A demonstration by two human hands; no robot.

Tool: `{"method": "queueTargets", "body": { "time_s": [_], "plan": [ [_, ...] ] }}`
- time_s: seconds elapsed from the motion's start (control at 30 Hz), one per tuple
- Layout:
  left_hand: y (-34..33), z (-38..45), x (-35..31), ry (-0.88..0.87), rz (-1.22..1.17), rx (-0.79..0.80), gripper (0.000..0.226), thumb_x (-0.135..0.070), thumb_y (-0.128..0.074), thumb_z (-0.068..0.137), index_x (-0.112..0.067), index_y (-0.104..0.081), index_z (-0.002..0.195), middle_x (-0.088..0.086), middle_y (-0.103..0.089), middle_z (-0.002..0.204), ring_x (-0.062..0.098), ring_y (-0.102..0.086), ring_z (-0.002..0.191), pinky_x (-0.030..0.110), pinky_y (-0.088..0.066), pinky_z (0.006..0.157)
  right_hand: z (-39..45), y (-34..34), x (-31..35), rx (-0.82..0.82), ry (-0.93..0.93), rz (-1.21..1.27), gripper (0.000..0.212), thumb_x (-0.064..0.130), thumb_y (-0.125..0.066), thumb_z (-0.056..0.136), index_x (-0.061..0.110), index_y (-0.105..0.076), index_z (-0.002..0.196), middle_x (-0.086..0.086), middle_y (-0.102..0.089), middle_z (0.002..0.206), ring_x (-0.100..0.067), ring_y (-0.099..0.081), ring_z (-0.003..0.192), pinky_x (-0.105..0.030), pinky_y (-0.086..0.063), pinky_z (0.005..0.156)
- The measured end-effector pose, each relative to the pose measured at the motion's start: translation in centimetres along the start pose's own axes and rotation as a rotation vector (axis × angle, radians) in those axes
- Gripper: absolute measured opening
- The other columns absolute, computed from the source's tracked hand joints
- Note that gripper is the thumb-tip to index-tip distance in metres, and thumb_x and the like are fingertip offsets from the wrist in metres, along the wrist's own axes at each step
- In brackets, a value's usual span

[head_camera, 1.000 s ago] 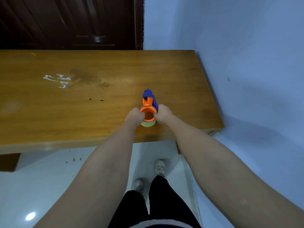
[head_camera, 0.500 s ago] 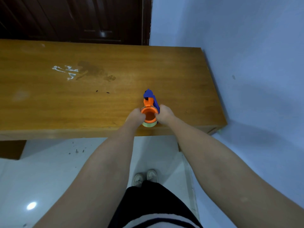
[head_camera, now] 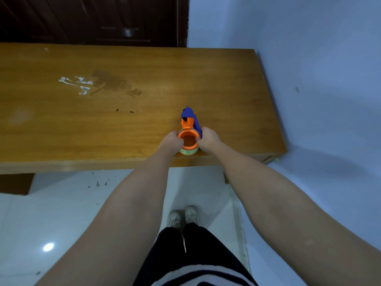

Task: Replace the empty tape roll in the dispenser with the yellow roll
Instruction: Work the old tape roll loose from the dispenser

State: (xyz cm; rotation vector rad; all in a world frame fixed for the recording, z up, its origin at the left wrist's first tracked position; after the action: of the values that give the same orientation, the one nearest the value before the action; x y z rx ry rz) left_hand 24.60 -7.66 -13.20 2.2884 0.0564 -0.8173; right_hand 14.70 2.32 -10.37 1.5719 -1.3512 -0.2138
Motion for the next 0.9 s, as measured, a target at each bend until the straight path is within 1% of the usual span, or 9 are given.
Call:
{"method": "queueTargets", "body": {
  "time_s": [0.1,0.23,0.3,0.37,0.43,0.5,0.6,0.73,0.9],
  "plan": [
    [0.0,0.3,-0.4,-0.013,0.020,0.002,0.033,-0.015,-0.046,0.093,-0.009,-0.053,0.125,0.012,-0.060,0.112,0.023,-0.054,0.091,0.040,-0.053,0.086,0.4,0.1,-0.1,0.015,-0.015,0.007,0.030,0.017,-0.054,0.094,0.007,-0.049,0.122,-0.013,-0.058,0.118,-0.025,-0.058,0.107,-0.029,-0.044,0.078],
    [0.0,0.6,-0.6,-0.019,0.061,0.018,0.033,-0.015,-0.047,0.092,-0.007,-0.054,0.123,0.013,-0.061,0.113,0.023,-0.055,0.089,0.037,-0.051,0.079,0.9,0.2,-0.1,0.052,-0.014,0.001,0.032,0.016,-0.055,0.093,0.006,-0.047,0.122,-0.014,-0.058,0.118,-0.027,-0.058,0.106,-0.032,-0.047,0.082],
    [-0.1,0.6,-0.6,-0.012,0.084,0.020,0.034,-0.018,-0.047,0.093,-0.006,-0.053,0.124,0.013,-0.058,0.115,0.026,-0.057,0.095,0.036,-0.050,0.080,1.0,0.1,-0.2,0.070,-0.015,0.013,0.031,0.018,-0.054,0.093,0.006,-0.047,0.121,-0.014,-0.058,0.115,-0.025,-0.058,0.101,-0.034,-0.051,0.086],
    [0.1,0.0,-0.8,-0.031,0.169,-0.047,0.040,-0.026,-0.049,0.094,-0.006,-0.047,0.130,0.014,-0.050,0.127,0.028,-0.056,0.110,0.036,-0.049,0.088,1.0,-0.1,-0.6,0.082,-0.019,0.049,0.032,0.023,-0.054,0.094,0.006,-0.048,0.120,-0.013,-0.058,0.111,-0.025,-0.059,0.100,-0.038,-0.053,0.090],
    [0.9,-1.1,-1.5,-0.132,0.287,-0.194,0.047,-0.032,-0.050,0.094,-0.006,-0.042,0.132,0.013,-0.046,0.130,0.028,-0.050,0.118,0.035,-0.046,0.092,0.9,-0.3,-1.1,0.089,-0.013,0.078,0.040,0.032,-0.053,0.095,0.006,-0.046,0.125,-0.013,-0.058,0.118,-0.026,-0.059,0.107,-0.039,-0.052,0.092],
    [1.2,-2.6,-2.6,-0.320,0.386,-0.327,0.049,-0.035,-0.051,0.093,-0.007,-0.044,0.132,0.011,-0.048,0.129,0.026,-0.049,0.118,0.033,-0.044,0.093,0.7,-0.5,-1.9,0.094,-0.022,0.119,0.056,0.041,-0.051,0.094,0.006,-0.039,0.136,-0.013,-0.054,0.130,-0.027,-0.056,0.116,-0.040,-0.051,0.095],
    [0.6,-3.8,-2.9,-0.466,0.454,-0.380,0.057,-0.041,-0.055,0.090,-0.011,-0.043,0.137,0.008,-0.047,0.134,0.023,-0.047,0.122,0.032,-0.042,0.096,0.4,-0.6,-2.9,0.109,-0.058,0.223,0.067,0.047,-0.050,0.093,0.010,-0.030,0.145,-0.013,-0.046,0.142,-0.028,-0.051,0.125,-0.045,-0.050,0.099],
    [0.1,-3.9,-2.7,-0.442,0.432,-0.355,0.066,-0.047,-0.057,0.089,-0.013,-0.037,0.141,0.006,-0.042,0.140,0.021,-0.043,0.128,0.032,-0.040,0.101,0.1,-0.5,-2.8,0.126,-0.034,0.245,0.063,0.042,-0.050,0.094,0.018,-0.028,0.148,-0.011,-0.045,0.141,-0.027,-0.053,0.121,-0.040,-0.055,0.091],
    [0.0,-3.9,-2.4,-0.413,0.444,-0.350,0.072,-0.056,-0.054,0.087,-0.015,-0.034,0.144,0.004,-0.040,0.141,0.021,-0.045,0.128,0.033,-0.041,0.099,-0.1,-0.4,-2.5,0.152,0.002,0.246,0.056,0.037,-0.048,0.097,0.020,-0.030,0.147,-0.011,-0.050,0.135,-0.026,-0.057,0.114,-0.038,-0.056,0.086]
  ]
}}
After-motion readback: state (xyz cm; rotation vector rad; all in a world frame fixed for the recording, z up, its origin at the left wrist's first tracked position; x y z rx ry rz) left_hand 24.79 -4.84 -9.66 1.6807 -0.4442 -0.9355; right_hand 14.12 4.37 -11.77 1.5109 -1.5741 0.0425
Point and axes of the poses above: each hand's wrist, its own z-axis towards the middle knuckle, its own y-axis out of the back of the hand, x = y × z, the point moved 9 cm from there along z, towards the middle knuckle
